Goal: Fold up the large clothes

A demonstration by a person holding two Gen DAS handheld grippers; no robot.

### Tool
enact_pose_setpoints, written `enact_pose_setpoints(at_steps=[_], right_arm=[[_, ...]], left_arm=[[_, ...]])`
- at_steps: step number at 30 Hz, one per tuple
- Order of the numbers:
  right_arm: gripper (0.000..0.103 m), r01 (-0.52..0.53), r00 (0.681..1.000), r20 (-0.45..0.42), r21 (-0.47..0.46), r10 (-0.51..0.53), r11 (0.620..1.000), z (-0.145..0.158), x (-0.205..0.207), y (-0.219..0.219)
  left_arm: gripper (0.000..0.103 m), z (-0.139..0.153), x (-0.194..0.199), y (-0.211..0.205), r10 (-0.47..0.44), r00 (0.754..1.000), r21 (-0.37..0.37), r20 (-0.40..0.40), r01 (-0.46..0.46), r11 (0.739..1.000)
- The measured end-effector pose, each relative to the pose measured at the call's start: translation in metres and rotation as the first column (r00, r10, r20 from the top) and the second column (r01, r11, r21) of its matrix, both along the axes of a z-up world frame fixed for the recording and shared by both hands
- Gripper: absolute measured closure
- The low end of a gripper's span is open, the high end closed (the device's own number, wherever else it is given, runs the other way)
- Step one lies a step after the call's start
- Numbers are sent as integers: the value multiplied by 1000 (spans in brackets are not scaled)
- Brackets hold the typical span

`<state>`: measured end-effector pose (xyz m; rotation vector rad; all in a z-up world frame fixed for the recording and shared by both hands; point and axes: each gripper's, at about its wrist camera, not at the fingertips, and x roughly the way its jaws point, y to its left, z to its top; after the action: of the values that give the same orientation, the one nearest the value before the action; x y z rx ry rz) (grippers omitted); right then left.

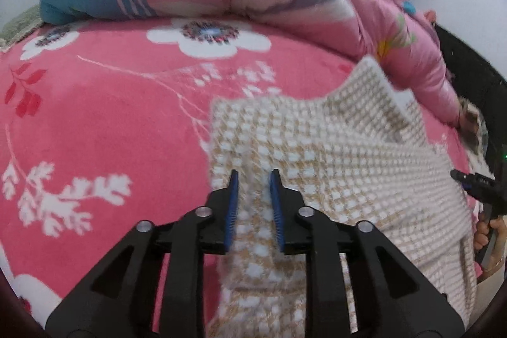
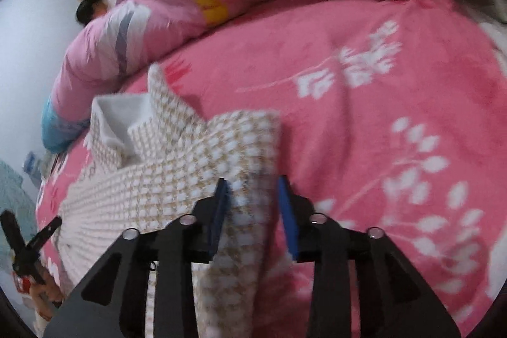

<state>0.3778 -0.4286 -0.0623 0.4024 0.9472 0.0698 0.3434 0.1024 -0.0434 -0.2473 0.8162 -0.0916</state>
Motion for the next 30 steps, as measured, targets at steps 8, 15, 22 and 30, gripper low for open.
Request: enact_pose_setpoints(at_steps=[8, 15, 22, 30], right_arm=[[46, -303, 934, 148, -156, 325, 940, 56, -41, 79], [37, -389, 921, -111, -283, 373, 877, -14, -14, 126], [37, -397, 917, -60, -236, 395, 887, 16, 15, 166], [27, -352, 935, -164, -297, 315, 888, -2, 31, 191]], left_arm=[[54, 24, -10, -36, -170, 985, 14, 40, 169, 985], [46, -13, -5, -60, -137, 988, 171, -75, 149, 974], [33, 14, 13, -73, -166, 986, 105, -12, 166, 981], [30, -1, 26, -80, -75, 991, 160, -108, 91, 983]])
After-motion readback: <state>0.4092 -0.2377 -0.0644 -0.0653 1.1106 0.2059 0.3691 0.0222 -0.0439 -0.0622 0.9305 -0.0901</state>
